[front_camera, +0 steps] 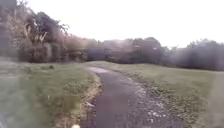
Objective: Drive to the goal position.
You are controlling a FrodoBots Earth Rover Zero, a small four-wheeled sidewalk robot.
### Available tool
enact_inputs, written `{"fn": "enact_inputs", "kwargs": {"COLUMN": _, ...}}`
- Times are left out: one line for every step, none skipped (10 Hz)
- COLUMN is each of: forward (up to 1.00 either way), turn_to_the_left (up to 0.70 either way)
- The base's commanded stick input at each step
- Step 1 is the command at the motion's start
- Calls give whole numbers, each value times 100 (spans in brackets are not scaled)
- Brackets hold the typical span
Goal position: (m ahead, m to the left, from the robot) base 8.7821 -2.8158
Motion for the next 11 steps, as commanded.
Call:
{"fn": "enact_inputs", "kwargs": {"forward": 85, "turn_to_the_left": 0}}
{"fn": "enact_inputs", "kwargs": {"forward": 85, "turn_to_the_left": 0}}
{"fn": "enact_inputs", "kwargs": {"forward": 85, "turn_to_the_left": 0}}
{"fn": "enact_inputs", "kwargs": {"forward": 85, "turn_to_the_left": 0}}
{"fn": "enact_inputs", "kwargs": {"forward": 85, "turn_to_the_left": -3}}
{"fn": "enact_inputs", "kwargs": {"forward": 85, "turn_to_the_left": -7}}
{"fn": "enact_inputs", "kwargs": {"forward": 85, "turn_to_the_left": -11}}
{"fn": "enact_inputs", "kwargs": {"forward": 85, "turn_to_the_left": -14}}
{"fn": "enact_inputs", "kwargs": {"forward": 85, "turn_to_the_left": -11}}
{"fn": "enact_inputs", "kwargs": {"forward": 85, "turn_to_the_left": 0}}
{"fn": "enact_inputs", "kwargs": {"forward": 85, "turn_to_the_left": 0}}
